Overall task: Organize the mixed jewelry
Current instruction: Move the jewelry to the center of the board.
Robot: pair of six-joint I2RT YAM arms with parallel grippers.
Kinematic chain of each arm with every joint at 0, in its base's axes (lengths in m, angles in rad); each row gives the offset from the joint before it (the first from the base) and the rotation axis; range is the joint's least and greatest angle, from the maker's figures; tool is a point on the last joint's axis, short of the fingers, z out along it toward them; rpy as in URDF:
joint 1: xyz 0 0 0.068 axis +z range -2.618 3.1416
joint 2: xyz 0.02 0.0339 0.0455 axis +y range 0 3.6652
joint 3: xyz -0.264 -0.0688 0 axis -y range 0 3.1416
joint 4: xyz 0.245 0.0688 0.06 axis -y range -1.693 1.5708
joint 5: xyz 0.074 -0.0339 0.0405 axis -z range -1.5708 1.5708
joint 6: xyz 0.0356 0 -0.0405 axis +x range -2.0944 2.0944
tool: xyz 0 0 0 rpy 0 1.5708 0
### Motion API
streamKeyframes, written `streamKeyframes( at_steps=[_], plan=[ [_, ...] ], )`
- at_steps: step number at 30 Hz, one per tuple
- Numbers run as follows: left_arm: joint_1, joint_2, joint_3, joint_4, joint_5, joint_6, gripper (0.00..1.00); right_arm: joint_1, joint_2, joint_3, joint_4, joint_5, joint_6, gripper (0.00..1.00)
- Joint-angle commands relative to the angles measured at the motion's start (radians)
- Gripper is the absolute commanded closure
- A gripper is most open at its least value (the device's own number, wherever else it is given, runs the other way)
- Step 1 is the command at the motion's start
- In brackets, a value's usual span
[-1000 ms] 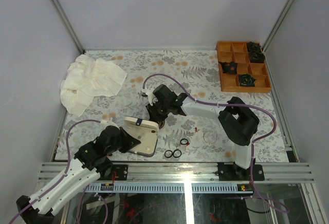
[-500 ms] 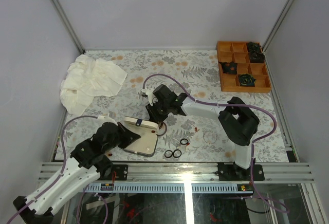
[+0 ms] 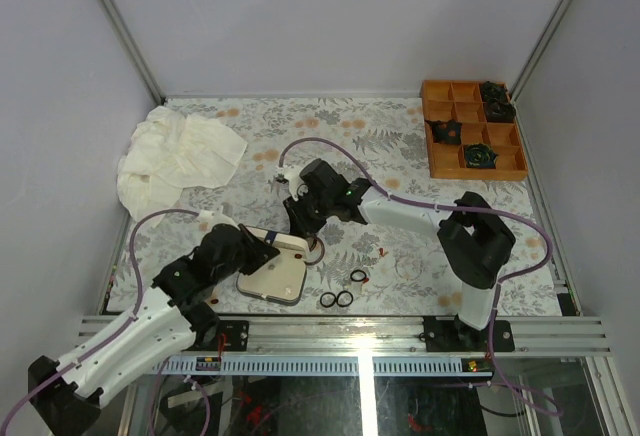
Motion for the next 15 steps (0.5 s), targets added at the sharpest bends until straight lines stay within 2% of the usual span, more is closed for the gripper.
streamKeyframes(
  at_steps=[1, 15],
  plan=[
    [-0.007, 0.043, 0.014, 0.157, -0.06, 0.046, 1.0, 0.009, -0.063, -0.002, 0.011, -0.005, -0.012, 0.69],
    [-0.014, 0.137, -0.007, 0.352, -0.074, 0.047, 1.0, 0.009, -0.074, -0.011, 0.027, -0.035, -0.015, 0.7]
  ],
)
